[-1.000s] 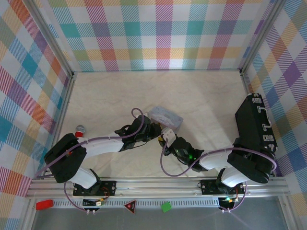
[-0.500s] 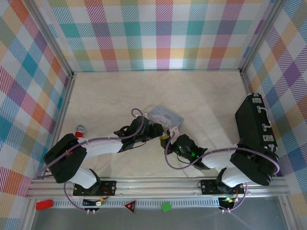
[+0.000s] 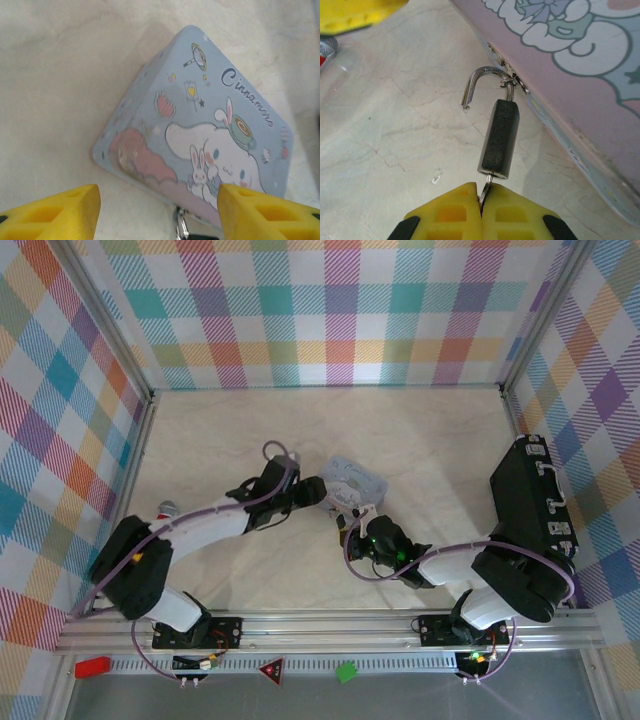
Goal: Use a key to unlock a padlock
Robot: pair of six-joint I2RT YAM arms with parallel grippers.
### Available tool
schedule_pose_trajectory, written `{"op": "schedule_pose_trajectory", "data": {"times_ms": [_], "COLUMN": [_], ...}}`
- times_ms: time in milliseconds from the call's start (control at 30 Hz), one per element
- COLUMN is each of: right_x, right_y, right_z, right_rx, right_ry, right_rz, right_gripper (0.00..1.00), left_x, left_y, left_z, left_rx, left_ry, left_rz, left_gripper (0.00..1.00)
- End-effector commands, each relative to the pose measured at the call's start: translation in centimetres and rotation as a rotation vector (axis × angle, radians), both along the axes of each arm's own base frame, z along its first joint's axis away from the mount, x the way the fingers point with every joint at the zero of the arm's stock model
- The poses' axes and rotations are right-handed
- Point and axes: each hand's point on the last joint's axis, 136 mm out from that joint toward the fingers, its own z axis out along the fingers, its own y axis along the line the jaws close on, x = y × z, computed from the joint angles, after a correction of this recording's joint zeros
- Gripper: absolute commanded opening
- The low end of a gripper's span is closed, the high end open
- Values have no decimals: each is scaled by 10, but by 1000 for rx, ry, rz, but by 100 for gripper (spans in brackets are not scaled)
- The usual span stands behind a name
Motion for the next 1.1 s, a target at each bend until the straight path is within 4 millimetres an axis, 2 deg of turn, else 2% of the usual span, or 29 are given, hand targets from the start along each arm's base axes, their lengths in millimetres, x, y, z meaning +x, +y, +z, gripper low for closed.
{"op": "schedule_pose_trajectory", "data": {"times_ms": [0, 100, 233, 433, 600, 733, 900, 1000, 1067], "right_x": [10, 13, 16, 27, 41, 56, 62, 59, 57], "right_y": [-7, -11, -21, -36, -46, -53, -46, -40, -38], "right_z": [-4, -5, -12, -14, -11, -6, -1, -4, -6], "right_rx": [23, 35, 14, 18, 23, 24, 61, 84, 94], "right_ry": [63, 85, 112, 133, 132, 127, 151, 179, 196], "right_rz": [-64, -86, -111, -145, -160, -177, -149, -129, -120], "right_gripper": [0, 0, 0, 0, 0, 0, 0, 0, 0], "left_x": [6, 20, 26, 24, 10, -3, -31, -46, -56], "left_y": [-4, -9, -3, 17, 41, 43, 56, 51, 37], "left_z": [-20, -31, -60, -84, -96, -103, -104, -97, -92], "left_rx": [185, 264, 400, 480, 441, 397, 354, 331, 314], "left_ry": [45, 59, 126, 151, 178, 200, 230, 213, 195], "left_rz": [-129, -157, -190, -144, -61, -59, -32, -35, -61], "left_gripper": [63, 63, 62, 61, 60, 58, 55, 55, 54]}}
